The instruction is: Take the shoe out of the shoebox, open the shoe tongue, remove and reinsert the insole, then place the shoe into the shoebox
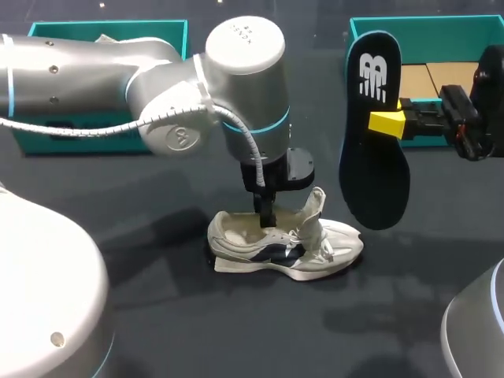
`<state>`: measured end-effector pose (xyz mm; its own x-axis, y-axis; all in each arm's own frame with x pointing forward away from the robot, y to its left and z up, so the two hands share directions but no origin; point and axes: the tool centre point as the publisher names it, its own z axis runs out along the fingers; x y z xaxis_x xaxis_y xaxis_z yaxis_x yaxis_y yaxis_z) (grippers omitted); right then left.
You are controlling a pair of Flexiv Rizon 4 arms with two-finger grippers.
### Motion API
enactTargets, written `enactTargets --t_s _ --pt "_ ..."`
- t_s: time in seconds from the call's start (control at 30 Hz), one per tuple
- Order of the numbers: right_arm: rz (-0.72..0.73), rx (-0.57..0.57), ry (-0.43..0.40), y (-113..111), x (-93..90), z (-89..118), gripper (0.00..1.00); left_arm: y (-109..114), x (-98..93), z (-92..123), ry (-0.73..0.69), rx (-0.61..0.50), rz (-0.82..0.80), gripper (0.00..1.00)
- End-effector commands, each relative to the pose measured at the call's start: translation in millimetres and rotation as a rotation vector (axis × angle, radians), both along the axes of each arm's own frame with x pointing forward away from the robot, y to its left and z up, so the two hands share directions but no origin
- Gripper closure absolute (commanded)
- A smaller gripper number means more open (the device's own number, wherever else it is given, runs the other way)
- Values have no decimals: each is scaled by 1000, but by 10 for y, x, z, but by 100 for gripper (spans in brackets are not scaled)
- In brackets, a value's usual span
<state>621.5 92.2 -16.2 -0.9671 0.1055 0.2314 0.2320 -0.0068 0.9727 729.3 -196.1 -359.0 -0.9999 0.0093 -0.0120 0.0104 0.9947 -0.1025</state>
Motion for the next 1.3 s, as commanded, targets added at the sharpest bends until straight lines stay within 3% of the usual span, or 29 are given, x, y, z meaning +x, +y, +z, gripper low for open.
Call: enactTargets --t_s 0.03,0.27,0.6,0.67,0.8,1.07,1.3 --pt "-125 -26 0 -28 -110 -14 100 -30 -5 -118 4 2 0 35" --pt "-125 -26 0 -28 -110 -14 100 -35 -41 -237 12 9 2 50" --pt "-125 -26 0 -28 -110 -14 100 -46 -34 -308 25 25 -1 62" --pt "-125 -26 0 -28 -110 -14 100 -44 -33 -311 27 26 0 69" --pt "-125 -26 0 -28 -110 -14 100 -35 -31 -314 31 31 -1 100" --pt "-125 -26 0 -28 -110 -14 100 -16 -48 -295 52 24 -43 100" --pt "-125 -26 0 -28 -110 -14 100 31 -74 -144 101 -15 -133 100"
